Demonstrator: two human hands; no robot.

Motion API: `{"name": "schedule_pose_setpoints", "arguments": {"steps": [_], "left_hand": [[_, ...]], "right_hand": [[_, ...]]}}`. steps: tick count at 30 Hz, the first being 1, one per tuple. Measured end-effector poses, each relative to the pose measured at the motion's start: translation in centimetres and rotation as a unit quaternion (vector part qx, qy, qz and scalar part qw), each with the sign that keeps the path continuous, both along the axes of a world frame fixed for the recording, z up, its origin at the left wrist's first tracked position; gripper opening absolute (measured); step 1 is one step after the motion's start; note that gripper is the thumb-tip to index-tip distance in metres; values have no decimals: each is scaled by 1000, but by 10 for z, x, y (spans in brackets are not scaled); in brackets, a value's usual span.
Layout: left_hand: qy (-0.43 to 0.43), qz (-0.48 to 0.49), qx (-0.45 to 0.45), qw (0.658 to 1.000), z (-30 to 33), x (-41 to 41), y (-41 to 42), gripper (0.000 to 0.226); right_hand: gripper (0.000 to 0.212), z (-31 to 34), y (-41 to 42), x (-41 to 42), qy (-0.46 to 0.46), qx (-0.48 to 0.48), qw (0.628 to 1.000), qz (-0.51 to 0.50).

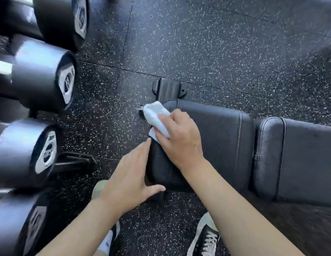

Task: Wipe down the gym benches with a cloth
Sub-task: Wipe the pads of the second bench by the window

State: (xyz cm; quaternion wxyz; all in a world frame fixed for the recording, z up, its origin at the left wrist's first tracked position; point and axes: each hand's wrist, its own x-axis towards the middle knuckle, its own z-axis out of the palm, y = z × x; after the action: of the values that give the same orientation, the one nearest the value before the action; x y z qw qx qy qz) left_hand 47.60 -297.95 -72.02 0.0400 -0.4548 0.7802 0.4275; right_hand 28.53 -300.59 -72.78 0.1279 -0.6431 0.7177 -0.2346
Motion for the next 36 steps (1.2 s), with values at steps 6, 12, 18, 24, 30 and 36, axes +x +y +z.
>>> {"name": "schedule_pose_setpoints", "arguments": {"steps": [6,12,18,24,30,36], "left_hand": [[42,51,28,997,-24,5,14,131],[28,44,31,998,-18,1,9,135],[18,36,11,999,-10,-3,8,138],[1,48,20,999,-12,-2,10,132],[22,55,29,998,-12,-3,11,138],[29,39,-2,999,-5,-9,10,139]], "right_hand": [[35,1,98,-2,11,-17,995,100],[44,-3,54,-40,86,-47,965,243],[32,-9,-68,-62,92,-52,994,24],[34,-8,15,-19,67,-52,992,97],[31,-11,120,-67,46,-14,981,186],[21,-14,11,-127,88,-44,989,-109]]}}
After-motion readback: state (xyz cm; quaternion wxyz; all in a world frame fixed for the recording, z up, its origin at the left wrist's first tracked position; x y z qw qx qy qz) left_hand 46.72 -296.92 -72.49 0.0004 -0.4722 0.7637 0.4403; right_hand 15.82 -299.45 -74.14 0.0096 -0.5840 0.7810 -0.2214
